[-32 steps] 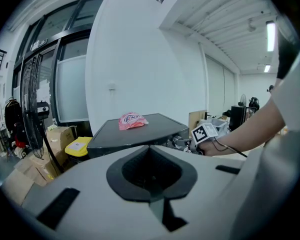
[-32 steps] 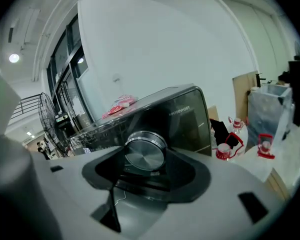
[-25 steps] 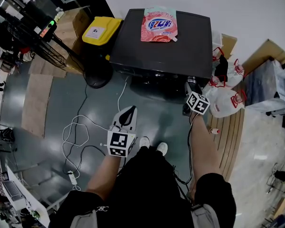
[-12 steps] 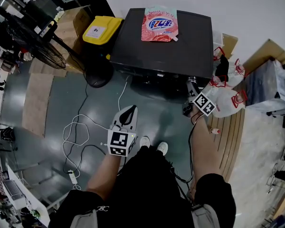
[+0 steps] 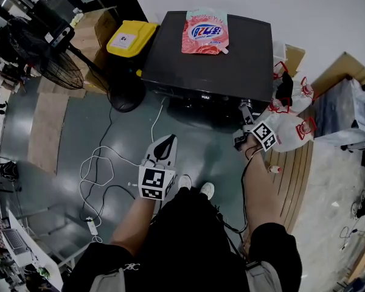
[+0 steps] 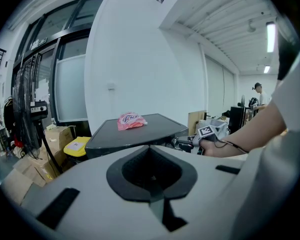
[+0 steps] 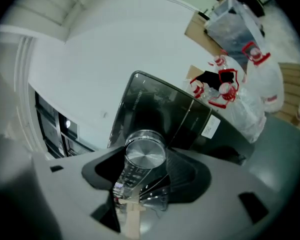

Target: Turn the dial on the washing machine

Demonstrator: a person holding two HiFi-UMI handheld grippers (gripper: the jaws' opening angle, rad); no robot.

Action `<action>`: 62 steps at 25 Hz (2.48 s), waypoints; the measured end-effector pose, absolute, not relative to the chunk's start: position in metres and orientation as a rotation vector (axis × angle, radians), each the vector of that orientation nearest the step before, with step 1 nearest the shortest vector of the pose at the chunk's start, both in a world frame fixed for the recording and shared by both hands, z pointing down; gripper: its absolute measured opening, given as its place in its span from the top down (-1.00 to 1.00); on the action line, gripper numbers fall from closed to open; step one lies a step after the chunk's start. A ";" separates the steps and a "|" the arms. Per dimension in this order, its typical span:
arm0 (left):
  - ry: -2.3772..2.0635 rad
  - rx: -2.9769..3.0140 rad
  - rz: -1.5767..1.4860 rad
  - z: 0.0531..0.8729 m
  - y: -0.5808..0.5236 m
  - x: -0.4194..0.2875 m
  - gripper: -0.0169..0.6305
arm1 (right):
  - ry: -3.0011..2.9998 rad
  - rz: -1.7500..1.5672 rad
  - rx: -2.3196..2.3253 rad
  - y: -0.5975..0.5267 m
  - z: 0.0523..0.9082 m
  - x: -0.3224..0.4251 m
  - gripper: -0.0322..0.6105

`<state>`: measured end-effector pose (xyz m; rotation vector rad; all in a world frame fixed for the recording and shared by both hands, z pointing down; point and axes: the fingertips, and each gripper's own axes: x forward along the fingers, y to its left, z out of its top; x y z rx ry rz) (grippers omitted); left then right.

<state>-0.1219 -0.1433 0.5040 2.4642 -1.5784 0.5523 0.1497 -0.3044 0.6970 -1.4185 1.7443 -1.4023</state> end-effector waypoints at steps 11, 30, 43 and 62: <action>-1.588 2.452 0.551 0.507 -0.145 -0.127 0.97 | 1.528 -1.438 -1.287 -0.304 0.700 0.155 0.08; -1.472 2.647 0.278 0.436 -0.172 -0.089 0.97 | 2.277 -0.153 -1.875 -0.183 0.422 0.114 0.89; -1.363 2.788 0.132 0.381 -0.168 -0.067 0.97 | 2.198 0.072 -2.079 -0.132 0.365 0.107 0.90; -1.358 2.820 0.134 0.371 -0.164 -0.078 0.97 | 2.208 0.121 -2.105 -0.132 0.361 0.083 0.90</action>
